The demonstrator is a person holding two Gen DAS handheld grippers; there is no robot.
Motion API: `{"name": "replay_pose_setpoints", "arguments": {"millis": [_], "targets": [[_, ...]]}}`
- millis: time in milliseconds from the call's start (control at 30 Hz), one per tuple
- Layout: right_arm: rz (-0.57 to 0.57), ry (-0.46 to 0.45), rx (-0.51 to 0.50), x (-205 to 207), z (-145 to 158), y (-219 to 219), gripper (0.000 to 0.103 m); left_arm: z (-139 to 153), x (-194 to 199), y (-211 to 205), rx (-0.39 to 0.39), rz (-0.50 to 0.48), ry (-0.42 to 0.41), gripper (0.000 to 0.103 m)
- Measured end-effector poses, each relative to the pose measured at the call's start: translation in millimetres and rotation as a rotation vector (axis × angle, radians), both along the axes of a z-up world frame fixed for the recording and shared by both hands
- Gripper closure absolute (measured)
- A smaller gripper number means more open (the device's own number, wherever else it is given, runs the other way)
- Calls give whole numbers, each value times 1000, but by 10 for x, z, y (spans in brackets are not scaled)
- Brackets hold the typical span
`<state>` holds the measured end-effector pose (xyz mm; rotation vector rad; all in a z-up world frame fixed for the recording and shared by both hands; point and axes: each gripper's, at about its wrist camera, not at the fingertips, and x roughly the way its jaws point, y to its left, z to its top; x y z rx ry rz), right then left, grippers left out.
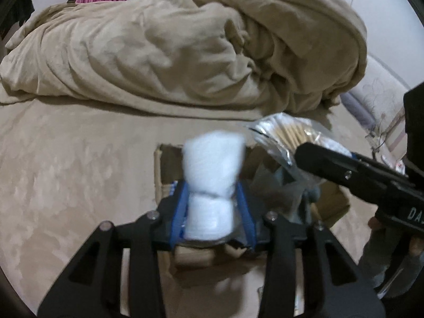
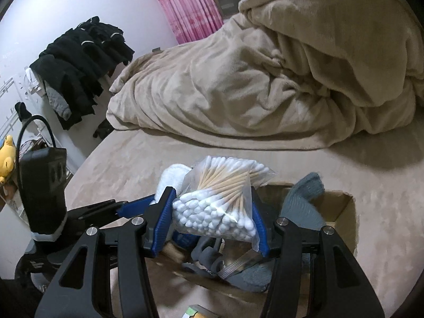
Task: Organize objects
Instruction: 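Place the towel into the box with the left tool while the right tool drops the swab bag in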
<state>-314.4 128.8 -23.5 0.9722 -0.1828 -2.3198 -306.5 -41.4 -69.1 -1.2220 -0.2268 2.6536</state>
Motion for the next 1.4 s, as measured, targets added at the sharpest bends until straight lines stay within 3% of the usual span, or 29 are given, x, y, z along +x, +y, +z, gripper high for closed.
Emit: {"name": "replay_pose_setpoints", "arguments": {"millis": [67, 133, 167, 433, 567, 700, 800, 1400], "targets": [[0, -12, 1, -21, -49, -8, 48, 16, 8, 8, -7, 9, 3, 59], [0, -22, -1, -34, -89, -19, 48, 68, 67, 3, -16, 18, 30, 37], [0, -26, -2, -41, -112, -28, 48, 93, 89, -12, -15, 20, 42, 35], [-3, -96, -34, -101, -316, -145, 47, 247, 392, -289, -27, 60, 68, 35], [-11, -118, -2, -95, -415, -226, 45, 248, 502, -434, -25, 93, 55, 34], [-36, -106, 47, -42, -424, -261, 28, 268, 604, -508, -23, 118, 42, 34], [-59, -77, 51, 39, -335, -217, 17, 325, 684, -504, -22, 120, 50, 34], [-109, 71, 84, 925, 389, 178, 16, 790, 1390, -361, -14, 112, 109, 33]]}}
